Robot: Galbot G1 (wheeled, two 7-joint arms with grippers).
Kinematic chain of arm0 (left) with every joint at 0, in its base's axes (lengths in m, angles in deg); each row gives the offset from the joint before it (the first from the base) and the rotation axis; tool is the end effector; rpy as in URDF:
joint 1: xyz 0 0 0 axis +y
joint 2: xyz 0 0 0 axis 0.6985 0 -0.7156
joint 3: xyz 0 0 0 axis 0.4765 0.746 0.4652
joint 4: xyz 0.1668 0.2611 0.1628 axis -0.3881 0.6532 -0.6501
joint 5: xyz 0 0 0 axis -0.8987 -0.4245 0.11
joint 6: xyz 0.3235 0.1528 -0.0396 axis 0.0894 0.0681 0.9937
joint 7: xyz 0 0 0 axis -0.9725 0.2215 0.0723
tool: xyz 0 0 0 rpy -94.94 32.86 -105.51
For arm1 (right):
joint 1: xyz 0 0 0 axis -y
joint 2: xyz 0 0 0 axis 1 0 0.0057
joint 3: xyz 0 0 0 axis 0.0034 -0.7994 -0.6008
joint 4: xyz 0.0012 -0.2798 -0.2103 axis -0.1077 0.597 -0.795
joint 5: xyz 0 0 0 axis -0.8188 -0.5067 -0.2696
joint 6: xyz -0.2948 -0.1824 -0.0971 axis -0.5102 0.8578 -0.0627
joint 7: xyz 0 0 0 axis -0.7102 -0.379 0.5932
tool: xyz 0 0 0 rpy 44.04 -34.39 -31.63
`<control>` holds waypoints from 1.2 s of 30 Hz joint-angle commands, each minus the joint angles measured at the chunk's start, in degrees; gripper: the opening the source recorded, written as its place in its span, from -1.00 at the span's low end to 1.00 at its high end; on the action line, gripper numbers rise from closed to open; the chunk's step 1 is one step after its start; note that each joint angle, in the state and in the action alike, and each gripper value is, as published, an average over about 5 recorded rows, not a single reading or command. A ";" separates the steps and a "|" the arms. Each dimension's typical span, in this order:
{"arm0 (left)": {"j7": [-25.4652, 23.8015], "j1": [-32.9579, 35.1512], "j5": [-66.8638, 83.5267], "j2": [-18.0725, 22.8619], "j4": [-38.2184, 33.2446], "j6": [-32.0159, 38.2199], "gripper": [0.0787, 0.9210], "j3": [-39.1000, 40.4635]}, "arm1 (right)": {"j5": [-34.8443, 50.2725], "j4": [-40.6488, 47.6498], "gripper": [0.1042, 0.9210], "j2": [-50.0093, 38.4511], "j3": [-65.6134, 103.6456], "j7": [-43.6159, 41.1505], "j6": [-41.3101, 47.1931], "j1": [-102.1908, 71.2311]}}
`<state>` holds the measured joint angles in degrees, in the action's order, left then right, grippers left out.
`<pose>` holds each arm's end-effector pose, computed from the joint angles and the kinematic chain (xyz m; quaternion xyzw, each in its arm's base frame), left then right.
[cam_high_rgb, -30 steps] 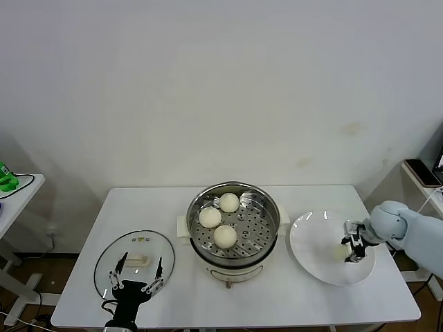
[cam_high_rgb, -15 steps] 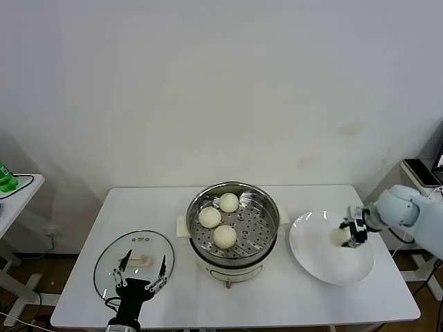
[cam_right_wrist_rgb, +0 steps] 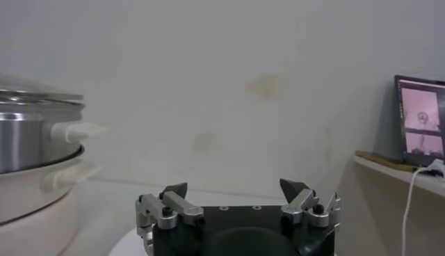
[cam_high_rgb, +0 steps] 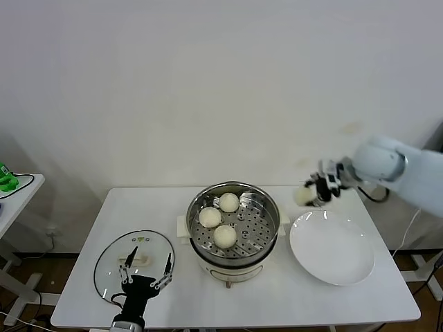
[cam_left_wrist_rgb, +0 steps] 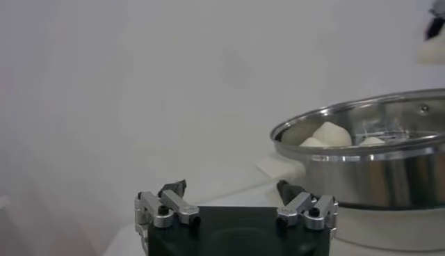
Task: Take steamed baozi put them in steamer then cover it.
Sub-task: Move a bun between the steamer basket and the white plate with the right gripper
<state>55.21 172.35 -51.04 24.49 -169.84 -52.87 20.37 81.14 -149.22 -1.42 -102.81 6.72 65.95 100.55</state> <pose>0.1362 0.0167 -0.3052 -0.0346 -0.9896 -0.1339 0.0397 0.4804 -0.0696 -0.0284 0.4474 -0.6550 0.5275 0.3042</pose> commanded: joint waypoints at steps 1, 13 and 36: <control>0.06 -0.26 0.51 -0.37 -0.07 -0.07 0.77 -0.63 | 21.66 -2.60 0.13 14.51 -5.33 8.97 8.00 8.25; 0.00 -0.38 0.91 -0.02 -0.08 -0.09 0.77 -1.38 | 21.94 0.28 0.14 17.83 -4.28 12.29 10.44 -1.39; -0.10 0.14 1.01 0.70 -0.11 0.18 0.77 -1.91 | 10.81 3.12 0.14 18.00 -3.36 10.15 9.87 -8.17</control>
<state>55.14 172.47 -50.03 25.23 -169.92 -52.74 18.53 95.48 -146.93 15.84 -106.27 17.24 75.73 94.11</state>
